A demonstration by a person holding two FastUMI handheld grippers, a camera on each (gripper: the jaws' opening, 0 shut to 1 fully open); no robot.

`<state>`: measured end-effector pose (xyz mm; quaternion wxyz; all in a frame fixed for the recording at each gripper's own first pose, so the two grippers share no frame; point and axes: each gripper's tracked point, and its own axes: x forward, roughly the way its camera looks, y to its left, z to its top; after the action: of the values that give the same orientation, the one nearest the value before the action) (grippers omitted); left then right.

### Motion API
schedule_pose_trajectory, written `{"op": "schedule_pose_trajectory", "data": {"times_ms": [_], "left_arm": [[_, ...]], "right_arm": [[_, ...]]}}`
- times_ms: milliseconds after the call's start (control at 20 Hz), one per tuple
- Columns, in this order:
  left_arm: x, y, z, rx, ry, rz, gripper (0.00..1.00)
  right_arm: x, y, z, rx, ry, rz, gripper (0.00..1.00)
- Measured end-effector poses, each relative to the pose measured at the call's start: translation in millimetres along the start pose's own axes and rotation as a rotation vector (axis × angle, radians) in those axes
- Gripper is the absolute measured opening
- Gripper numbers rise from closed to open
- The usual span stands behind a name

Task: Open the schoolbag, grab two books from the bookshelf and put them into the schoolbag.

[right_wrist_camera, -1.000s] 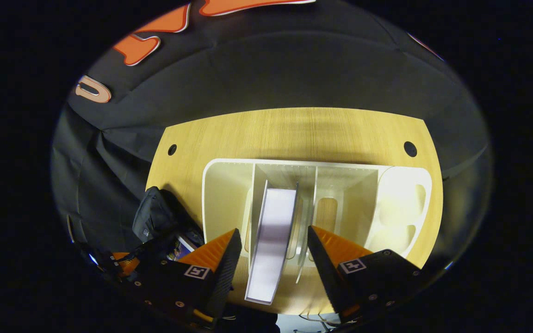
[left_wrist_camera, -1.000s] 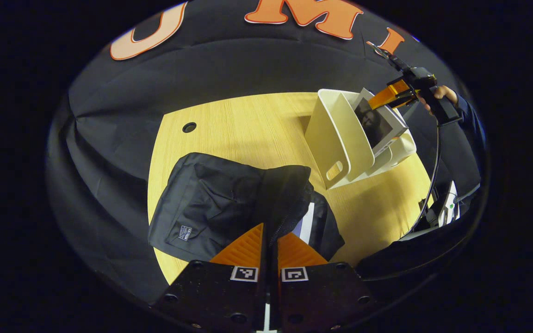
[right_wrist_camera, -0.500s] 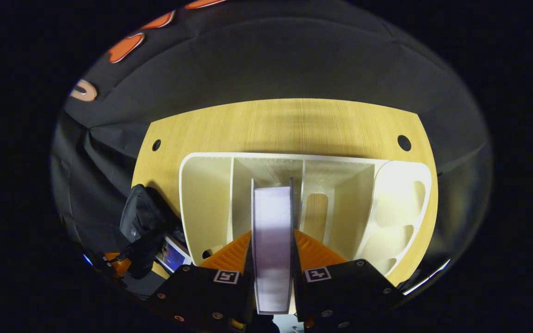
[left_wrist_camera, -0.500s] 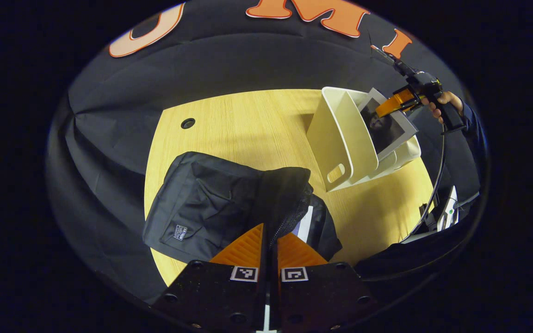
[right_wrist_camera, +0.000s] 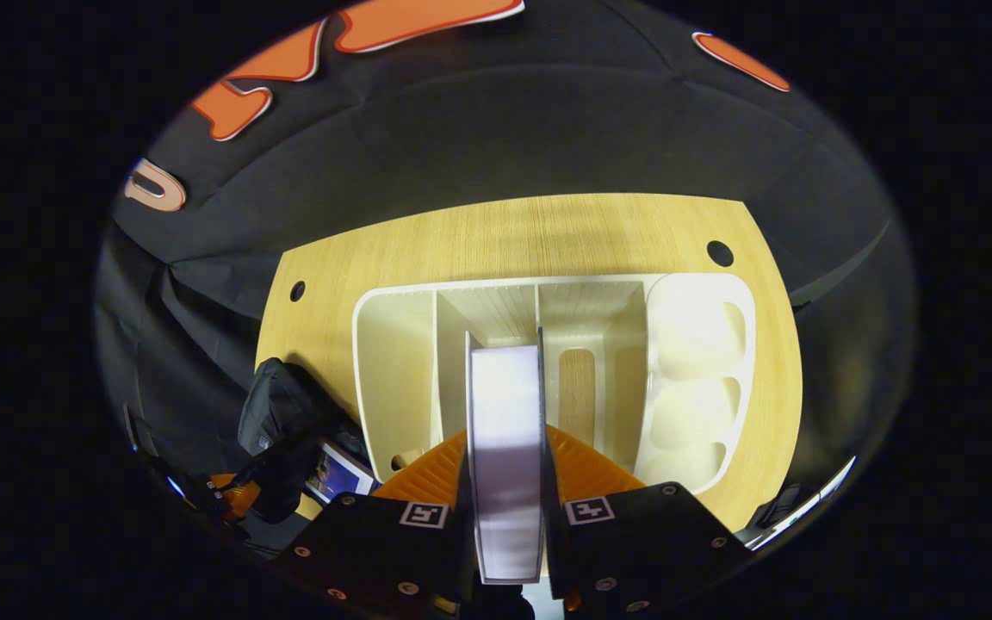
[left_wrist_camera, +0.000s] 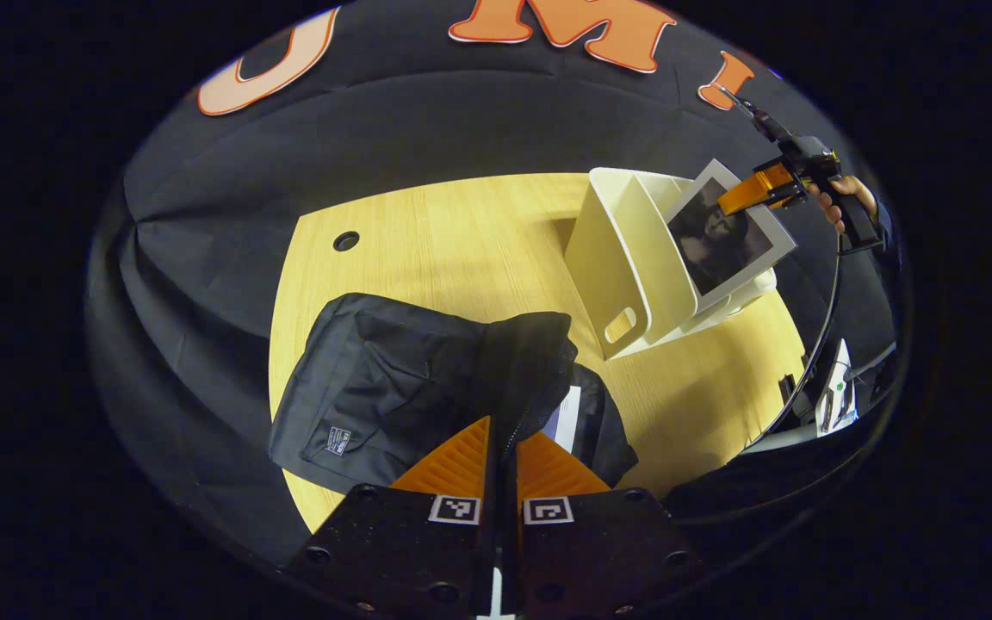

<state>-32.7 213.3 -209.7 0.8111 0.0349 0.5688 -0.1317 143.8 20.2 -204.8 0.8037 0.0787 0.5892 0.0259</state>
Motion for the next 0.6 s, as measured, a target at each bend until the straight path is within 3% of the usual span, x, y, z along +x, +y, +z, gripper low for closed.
{"op": "schedule_pose_trajectory", "data": {"times_ms": [350, 600], "left_arm": [[-3.4, 1.5, -1.4, 0.059, -0.051, -0.104, 0.04], [-8.7, 8.0, -8.9, 0.168, -0.072, -0.12, 0.04]], "right_arm": [[-55.4, 3.8, -46.1, 0.105, -0.064, -0.051, 0.34], [-84.3, 23.2, -89.2, 0.179, -0.091, -0.058, 0.33]]}}
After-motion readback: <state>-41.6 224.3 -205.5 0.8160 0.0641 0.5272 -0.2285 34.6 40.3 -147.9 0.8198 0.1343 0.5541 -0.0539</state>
